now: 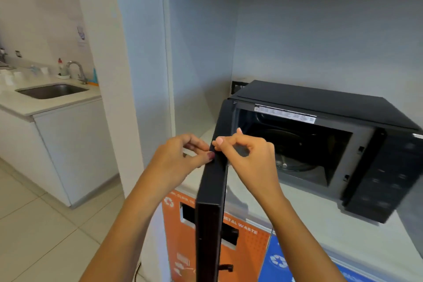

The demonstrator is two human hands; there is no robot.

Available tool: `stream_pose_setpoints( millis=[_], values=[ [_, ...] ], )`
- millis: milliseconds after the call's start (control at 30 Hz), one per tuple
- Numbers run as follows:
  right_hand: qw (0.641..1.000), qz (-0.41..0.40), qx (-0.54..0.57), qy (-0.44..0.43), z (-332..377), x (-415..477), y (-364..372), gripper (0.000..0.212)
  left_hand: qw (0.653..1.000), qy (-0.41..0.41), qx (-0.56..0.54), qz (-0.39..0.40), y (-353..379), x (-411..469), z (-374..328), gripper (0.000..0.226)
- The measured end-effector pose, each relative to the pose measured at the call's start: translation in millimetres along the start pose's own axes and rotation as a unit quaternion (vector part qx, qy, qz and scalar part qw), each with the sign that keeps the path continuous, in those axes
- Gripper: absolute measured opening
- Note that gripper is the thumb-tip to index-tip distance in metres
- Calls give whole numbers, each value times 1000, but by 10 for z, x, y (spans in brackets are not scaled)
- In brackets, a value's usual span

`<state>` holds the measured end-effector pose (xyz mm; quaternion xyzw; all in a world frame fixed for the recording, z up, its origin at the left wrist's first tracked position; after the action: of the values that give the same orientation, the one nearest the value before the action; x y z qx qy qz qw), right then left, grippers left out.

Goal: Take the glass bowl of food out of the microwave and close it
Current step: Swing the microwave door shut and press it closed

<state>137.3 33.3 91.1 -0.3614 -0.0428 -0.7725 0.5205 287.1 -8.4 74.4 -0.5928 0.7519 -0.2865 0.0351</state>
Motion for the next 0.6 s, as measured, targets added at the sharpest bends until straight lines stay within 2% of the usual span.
stream_pose_setpoints(
  millis=[100,233,333,467,600],
  values=[
    [998,14,-27,58,-98,-30,-283,13,996,51,-27,65,395,99,-100,18],
    [983,111,-50,137,-197,-55,-587,11,978,182,43,87,770,144,-330,39],
    [971,149,-90,166,-231,-102,-878,22,961,242,59,122,1097,210,-496,43],
    [955,108,-190,202,-353,-148,-1305,34,950,270,63,141,1471,391,-619,39],
    [933,22,-292,209,-477,-192,-1639,30,942,302,76,121,1751,592,-729,38]
  ],
)
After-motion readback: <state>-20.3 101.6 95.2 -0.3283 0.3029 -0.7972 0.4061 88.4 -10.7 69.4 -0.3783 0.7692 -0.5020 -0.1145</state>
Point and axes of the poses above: each hand's wrist, its own x-axis towards the middle knuckle, its own y-axis out of the palm, z = x × y, the point moved 9 cm from there along x, towards the middle knuckle, and after that the axes turned 4 degrees about y, right-handed, at the moved point
